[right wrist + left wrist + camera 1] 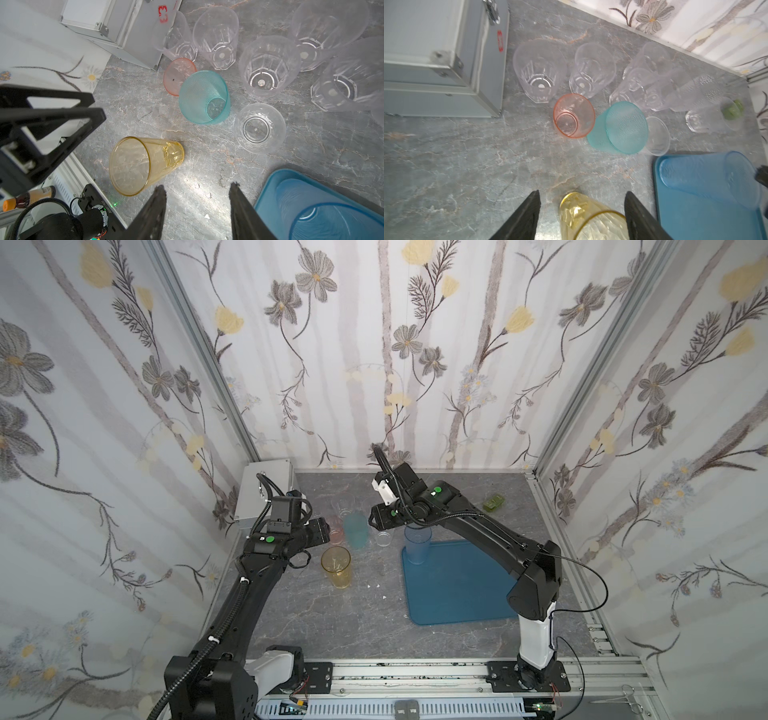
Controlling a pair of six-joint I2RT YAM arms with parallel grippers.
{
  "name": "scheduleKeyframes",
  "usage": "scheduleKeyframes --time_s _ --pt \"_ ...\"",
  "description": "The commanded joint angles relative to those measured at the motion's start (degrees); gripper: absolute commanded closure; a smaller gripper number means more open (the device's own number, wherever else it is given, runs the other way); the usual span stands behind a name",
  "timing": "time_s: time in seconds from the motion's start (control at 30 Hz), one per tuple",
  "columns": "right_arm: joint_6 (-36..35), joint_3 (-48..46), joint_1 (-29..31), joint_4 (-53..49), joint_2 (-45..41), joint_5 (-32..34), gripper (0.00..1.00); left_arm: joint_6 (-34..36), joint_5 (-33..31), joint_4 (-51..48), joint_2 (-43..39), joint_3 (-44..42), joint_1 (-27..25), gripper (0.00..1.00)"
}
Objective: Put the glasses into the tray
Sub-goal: 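Release the blue cup with the right gripper while the left gripper nears the yellow cup, then lower the left gripper onto the yellow cup and grasp it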
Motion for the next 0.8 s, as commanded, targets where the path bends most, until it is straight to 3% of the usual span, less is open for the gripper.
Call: scheduleKeyframes --time_s 0.0,0.23,0.77 --pt "0.8 0.5 0.0 2.6 -0.1 1.4 0.50 -2.6 2.7 -3.7 -2.5 -1.7 0.0 0.39" --pt "0.7 0.9 -0.1 3.1 0.0 2.0 0.50 -4.9 1.0 -7.6 -5.0 -4.6 -1.0 0.43" --pt "0.0 -1.5 -0.1 3.4 -1.2 4.0 0.50 -7.1 -7.3 -7.3 4.9 -3.1 -7.2 0.61"
